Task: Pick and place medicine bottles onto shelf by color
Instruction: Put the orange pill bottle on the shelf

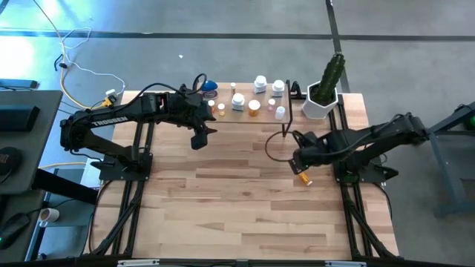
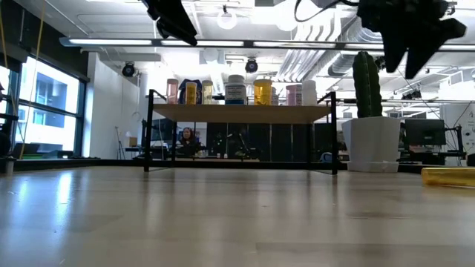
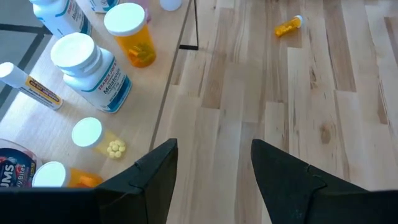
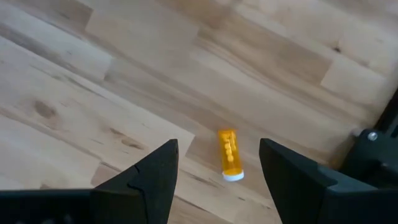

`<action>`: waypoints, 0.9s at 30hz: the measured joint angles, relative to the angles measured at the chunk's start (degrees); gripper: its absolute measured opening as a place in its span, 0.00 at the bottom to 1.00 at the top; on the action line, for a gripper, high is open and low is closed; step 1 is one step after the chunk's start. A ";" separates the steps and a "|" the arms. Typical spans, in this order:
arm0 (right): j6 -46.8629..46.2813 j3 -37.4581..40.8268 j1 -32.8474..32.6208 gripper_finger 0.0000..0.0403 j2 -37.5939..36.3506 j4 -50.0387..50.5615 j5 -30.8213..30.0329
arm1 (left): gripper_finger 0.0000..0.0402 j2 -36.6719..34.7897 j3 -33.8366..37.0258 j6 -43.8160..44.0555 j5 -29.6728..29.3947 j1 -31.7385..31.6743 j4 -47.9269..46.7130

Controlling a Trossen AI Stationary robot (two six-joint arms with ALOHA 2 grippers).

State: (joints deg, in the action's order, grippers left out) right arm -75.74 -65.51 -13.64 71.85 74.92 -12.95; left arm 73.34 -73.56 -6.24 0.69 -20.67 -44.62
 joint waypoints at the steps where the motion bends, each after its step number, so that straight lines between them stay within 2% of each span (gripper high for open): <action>1: -1.02 0.70 -0.70 0.54 0.02 -0.47 0.01 | 0.49 0.00 0.00 0.00 0.00 0.02 0.02; 7: -6.07 6.09 -4.07 0.54 0.02 -3.39 0.54 | 0.49 0.00 0.00 0.00 0.11 0.00 0.94; 16: -8.93 18.86 -6.41 0.54 0.04 -18.27 8.85 | 0.49 0.00 0.00 0.05 0.12 0.01 1.15; 22: -9.20 24.07 -6.79 0.54 0.07 -22.33 9.09 | 0.49 0.00 0.00 0.39 0.11 0.00 1.18; 27: -7.89 25.97 -6.79 0.54 0.07 -22.47 9.20 | 0.49 0.00 0.00 5.21 -0.04 0.01 1.18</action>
State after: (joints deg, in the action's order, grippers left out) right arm -83.62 -39.54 -20.43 71.92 52.45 -3.75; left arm 73.34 -73.56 -1.03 0.64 -20.66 -43.44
